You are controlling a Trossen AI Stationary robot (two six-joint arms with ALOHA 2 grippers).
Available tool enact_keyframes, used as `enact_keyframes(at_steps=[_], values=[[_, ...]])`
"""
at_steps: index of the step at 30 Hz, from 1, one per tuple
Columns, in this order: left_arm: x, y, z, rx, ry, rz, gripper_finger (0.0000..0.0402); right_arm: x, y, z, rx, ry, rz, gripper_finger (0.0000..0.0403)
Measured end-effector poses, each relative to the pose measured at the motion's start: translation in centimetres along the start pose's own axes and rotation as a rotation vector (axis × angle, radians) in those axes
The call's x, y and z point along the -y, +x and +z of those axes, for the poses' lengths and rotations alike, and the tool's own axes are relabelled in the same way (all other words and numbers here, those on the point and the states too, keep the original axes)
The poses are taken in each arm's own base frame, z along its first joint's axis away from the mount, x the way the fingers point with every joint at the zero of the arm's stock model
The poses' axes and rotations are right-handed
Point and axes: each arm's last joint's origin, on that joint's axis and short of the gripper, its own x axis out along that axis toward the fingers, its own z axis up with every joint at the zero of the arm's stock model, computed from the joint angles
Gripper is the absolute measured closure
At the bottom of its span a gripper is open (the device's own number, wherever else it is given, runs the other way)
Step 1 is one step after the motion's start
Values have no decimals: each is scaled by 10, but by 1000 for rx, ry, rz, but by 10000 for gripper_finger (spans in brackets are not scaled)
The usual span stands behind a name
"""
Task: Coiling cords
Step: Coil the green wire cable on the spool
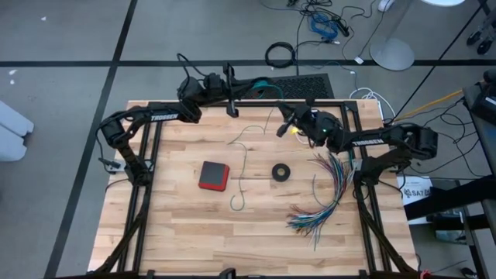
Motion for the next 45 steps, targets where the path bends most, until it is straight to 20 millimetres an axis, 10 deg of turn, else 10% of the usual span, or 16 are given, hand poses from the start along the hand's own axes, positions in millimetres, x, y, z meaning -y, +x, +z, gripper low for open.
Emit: enact_keyframes(at_steps=[19,28,45], values=[[26,17,0,25,138,122,401,-29,75,3,-188,9,75,403],[25,17,-3,12,184,151,401,-33,78,-7,-224,32,98,399],[1,1,-4,-5,155,206,401,-60,59,-20,-408,-135,154,256]])
